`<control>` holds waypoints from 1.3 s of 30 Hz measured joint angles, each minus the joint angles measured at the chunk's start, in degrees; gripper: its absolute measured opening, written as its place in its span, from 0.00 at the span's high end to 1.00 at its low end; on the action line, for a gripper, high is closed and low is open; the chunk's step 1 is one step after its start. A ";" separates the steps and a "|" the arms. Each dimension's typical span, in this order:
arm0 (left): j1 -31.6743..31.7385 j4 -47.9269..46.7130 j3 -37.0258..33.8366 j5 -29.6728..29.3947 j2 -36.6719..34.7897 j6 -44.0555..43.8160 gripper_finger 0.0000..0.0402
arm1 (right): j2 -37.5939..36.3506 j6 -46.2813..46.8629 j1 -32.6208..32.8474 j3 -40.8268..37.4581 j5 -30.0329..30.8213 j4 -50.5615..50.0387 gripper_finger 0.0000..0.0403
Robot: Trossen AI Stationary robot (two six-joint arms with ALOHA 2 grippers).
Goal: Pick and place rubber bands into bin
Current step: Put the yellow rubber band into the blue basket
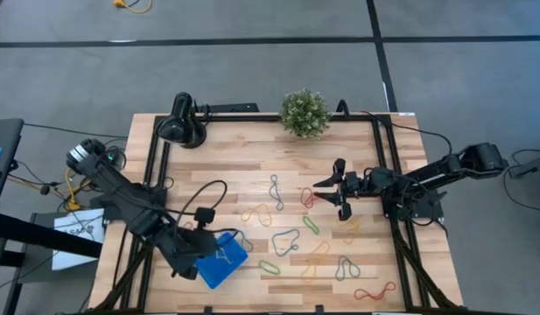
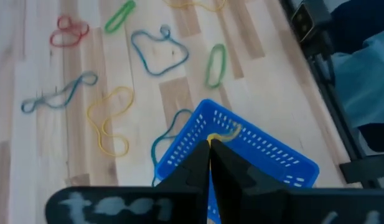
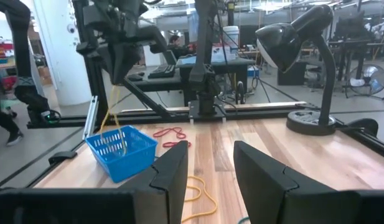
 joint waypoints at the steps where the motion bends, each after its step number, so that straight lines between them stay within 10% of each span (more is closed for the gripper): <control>1: 0.02 -0.55 0.00 -0.02 0.77 -1.05 1.00 | 0.00 0.00 0.00 0.00 -0.02 0.00 0.69; 25: 6.72 -12.68 0.02 -0.39 3.17 -2.92 0.70 | -0.03 0.99 0.15 1.82 -0.02 -1.21 0.69; 39: 9.09 -20.48 -3.21 -21.55 -15.31 -6.47 0.72 | 22.76 -0.92 2.64 37.77 0.61 -48.96 0.69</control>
